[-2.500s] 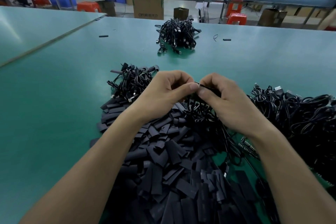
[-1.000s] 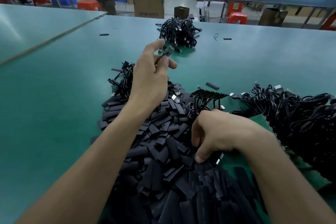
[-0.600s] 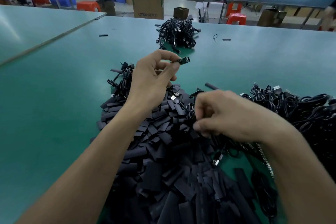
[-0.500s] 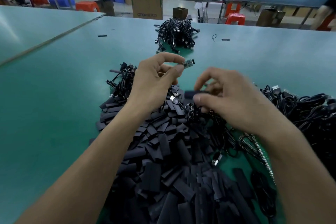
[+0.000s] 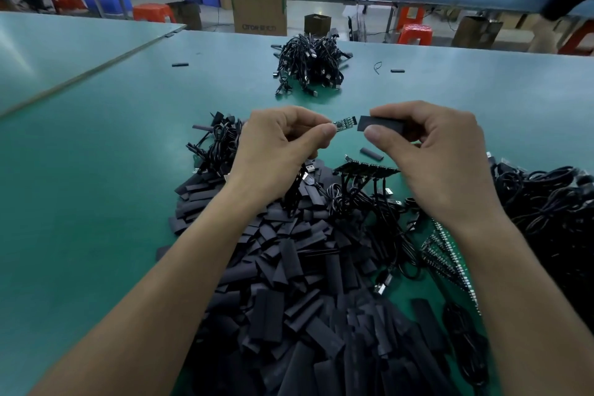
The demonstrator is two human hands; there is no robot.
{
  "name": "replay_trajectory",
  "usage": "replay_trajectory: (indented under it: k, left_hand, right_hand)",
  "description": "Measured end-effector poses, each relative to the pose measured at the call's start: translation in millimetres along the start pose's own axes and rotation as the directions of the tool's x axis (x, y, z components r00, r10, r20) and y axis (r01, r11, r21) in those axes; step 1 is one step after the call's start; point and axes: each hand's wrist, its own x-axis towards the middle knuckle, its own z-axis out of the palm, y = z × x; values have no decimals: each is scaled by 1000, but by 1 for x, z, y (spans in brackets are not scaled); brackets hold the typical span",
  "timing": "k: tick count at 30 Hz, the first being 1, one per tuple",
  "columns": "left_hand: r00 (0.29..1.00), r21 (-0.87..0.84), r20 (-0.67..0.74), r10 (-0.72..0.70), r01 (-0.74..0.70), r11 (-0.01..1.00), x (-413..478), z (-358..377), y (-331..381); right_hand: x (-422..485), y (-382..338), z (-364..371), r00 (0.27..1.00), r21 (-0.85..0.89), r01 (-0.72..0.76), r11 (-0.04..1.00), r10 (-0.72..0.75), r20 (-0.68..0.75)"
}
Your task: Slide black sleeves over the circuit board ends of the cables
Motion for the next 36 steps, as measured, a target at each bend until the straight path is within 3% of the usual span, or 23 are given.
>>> replay_trajectory:
  k: [20, 24, 30, 36]
  left_hand:
    - [995, 11, 96, 27, -28, 1000, -1, -3, 0]
    - [993, -2, 110, 48, -48, 999, 0, -5, -2]
    - [978, -38, 205, 44, -37, 999, -1, -4, -2]
    - [974, -113, 228, -1, 27, 993, 0, -6, -5]
  right_hand:
    - [-5, 0, 6, 993, 36, 98, 994, -96, -74]
    - [-3, 3, 3, 995, 101, 95, 990, -93, -25]
    - [-3, 8, 1, 982, 173, 63, 983, -92, 166]
    - [-2, 9, 2, 984, 239, 39, 970, -80, 162]
